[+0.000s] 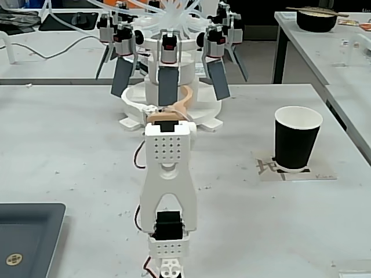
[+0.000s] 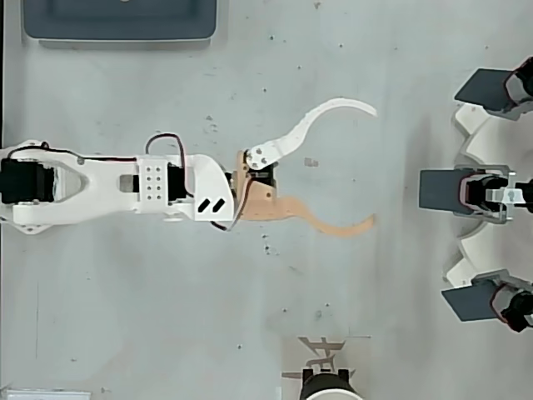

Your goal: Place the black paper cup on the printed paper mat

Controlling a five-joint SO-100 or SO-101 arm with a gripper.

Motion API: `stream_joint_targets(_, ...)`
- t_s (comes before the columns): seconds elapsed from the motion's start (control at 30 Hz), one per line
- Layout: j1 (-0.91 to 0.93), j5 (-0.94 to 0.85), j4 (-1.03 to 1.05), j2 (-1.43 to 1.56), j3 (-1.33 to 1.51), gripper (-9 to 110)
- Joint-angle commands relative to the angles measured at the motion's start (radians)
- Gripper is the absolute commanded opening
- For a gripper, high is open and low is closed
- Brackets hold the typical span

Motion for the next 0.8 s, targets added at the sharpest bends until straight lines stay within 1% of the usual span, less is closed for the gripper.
stream_joint_targets(0.0,0.0,-0.006,0.002,-0.025,-0.084,30)
stream_joint_targets(0.27,0.002,0.008,0.005,-0.14,-0.206,24)
stream_joint_targets(0.57,0.012,0.031,0.005,-0.199,-0.242,17)
stream_joint_targets(0.77,0.012,0.032,0.005,-0.219,-0.253,14)
